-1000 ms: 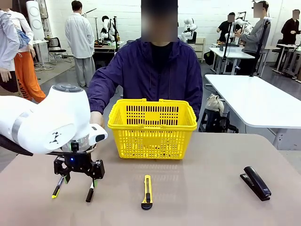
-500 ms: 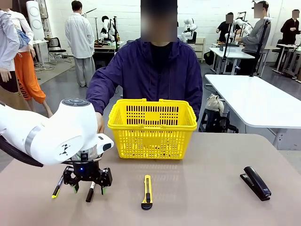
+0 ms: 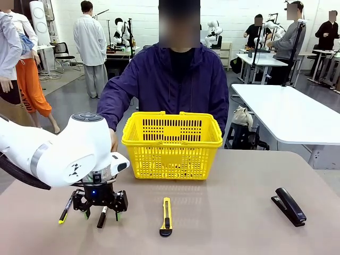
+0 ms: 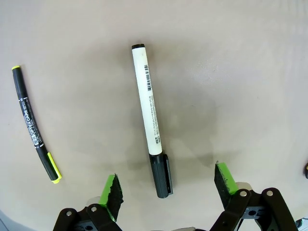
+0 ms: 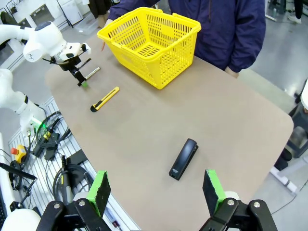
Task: Place the items the person wants into the basket.
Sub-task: Pick up the item the person points to and place it in the Market Basket.
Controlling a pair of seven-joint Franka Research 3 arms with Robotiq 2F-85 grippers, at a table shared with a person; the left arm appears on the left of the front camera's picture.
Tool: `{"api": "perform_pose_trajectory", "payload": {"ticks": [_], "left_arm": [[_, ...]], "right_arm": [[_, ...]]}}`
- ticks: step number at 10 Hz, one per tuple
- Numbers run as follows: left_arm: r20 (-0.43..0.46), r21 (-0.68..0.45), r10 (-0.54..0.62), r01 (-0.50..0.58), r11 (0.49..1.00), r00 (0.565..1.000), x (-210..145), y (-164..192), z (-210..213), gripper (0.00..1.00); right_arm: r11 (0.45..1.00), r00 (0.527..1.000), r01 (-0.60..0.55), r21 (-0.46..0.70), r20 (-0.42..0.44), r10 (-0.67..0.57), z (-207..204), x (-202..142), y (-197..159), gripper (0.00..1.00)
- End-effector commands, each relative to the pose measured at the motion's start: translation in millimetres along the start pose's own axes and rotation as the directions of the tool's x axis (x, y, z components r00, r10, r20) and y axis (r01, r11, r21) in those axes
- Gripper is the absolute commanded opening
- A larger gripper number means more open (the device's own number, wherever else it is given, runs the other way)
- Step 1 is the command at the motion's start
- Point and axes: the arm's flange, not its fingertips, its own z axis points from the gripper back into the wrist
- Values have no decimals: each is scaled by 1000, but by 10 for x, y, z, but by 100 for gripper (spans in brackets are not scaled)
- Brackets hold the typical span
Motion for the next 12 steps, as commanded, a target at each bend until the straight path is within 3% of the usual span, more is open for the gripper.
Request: {"api": "perform_pose_trajectory", "payload": {"ticks": [1, 2, 3, 4, 6, 7, 8, 9, 12], "left_arm": [[20, -11, 42, -42, 999, 999, 10, -70, -14, 65], [18, -2, 50, -50, 999, 999, 8, -73, -14, 48], [18, 5, 49, -49, 999, 999, 8, -58, -15, 13], [16, 9, 41, -41, 999, 999, 6, -50, -24, 0], [12, 14, 33, -33, 999, 999, 1, -46, -34, 0], [9, 16, 31, -31, 999, 999, -4, -42, -47, 12], [8, 18, 28, -28, 999, 1000, 13, -37, -47, 3], [7, 18, 29, -29, 999, 1000, -4, -40, -52, 0], [2, 24, 21, -21, 999, 1000, 2, -34, -62, 0]], "right_arm": [[1000, 1000, -14, 21, 28, 13, -15, 5, -20, 100], [1000, 1000, -14, 21, 28, 13, -15, 5, -20, 100], [1000, 1000, -14, 21, 28, 13, -15, 5, -20, 100], [1000, 1000, -14, 21, 28, 13, -15, 5, -20, 100], [1000, 1000, -14, 21, 28, 13, -15, 5, -20, 100], [1000, 1000, -14, 21, 28, 13, -15, 5, -20, 100], [1000, 1000, -14, 21, 28, 13, -15, 5, -20, 100], [1000, 1000, -14, 21, 28, 13, -15, 5, -20, 100], [1000, 1000, -14, 21, 28, 13, -15, 5, -20, 100]]}}
